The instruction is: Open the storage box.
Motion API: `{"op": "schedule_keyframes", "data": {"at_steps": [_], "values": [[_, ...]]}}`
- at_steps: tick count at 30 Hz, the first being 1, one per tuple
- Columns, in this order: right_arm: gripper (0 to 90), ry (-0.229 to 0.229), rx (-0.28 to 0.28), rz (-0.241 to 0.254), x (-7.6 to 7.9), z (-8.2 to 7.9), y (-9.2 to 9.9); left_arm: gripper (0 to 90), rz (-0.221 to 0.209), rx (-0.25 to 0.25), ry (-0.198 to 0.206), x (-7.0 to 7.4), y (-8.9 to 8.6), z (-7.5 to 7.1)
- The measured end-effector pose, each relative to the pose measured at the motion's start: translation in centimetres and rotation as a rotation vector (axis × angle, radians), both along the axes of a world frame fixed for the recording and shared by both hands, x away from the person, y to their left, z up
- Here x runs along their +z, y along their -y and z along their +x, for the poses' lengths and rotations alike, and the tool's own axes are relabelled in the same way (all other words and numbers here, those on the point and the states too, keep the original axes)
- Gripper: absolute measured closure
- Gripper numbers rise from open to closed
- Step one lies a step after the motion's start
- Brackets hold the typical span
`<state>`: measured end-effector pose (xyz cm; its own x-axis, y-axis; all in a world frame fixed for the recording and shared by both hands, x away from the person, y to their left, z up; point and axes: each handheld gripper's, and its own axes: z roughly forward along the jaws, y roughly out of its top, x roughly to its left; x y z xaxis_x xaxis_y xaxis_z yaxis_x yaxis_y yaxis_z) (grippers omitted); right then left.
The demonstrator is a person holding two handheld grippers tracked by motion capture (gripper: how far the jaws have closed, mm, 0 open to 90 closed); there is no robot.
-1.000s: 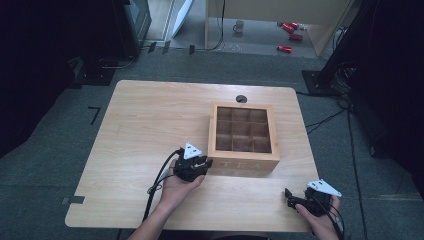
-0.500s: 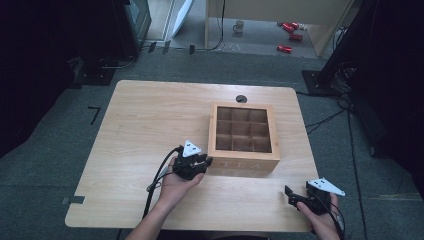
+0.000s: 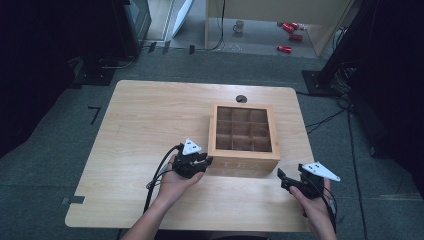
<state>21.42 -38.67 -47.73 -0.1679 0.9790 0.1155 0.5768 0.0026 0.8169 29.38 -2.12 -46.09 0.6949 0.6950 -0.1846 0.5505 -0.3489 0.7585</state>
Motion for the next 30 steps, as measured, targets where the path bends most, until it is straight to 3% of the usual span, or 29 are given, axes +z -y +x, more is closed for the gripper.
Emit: {"op": "schedule_keyframes", "data": {"at_steps": [7, 10, 12, 15, 21, 24, 30], "values": [[18.5, 0.007, 0.036, -0.014, 0.2, 1.8, -1.6, 70.2, -0.004, -0.008, 0.008, 0.6, 0.2, 0.0], [20.9, 0.006, 0.039, 0.007, -0.2, 2.6, -2.1, 70.0, 0.003, -0.010, 0.005, 0.6, 0.2, 0.0], [22.8, 0.021, 0.039, 0.033, -0.1, 2.7, -2.1, 70.1, 0.003, -0.011, 0.005, 0.6, 0.2, 0.0], [22.8, 0.021, 0.044, 0.034, 0.1, 2.8, -2.0, 70.2, -0.005, -0.013, 0.002, 0.6, 0.1, 0.1], [24.1, 0.051, 0.054, -0.007, 0.4, 2.8, -2.3, 68.5, -0.016, -0.010, 0.017, 0.7, 0.0, 0.0], [24.1, 0.051, 0.056, -0.013, 0.5, 2.8, -2.3, 62.3, -0.014, -0.015, 0.025, 0.7, -0.1, 0.0], [24.1, 0.100, 0.057, -0.003, 1.7, 2.9, -2.3, 36.4, 0.038, 0.001, 0.019, -0.5, -1.0, -0.8]]}}
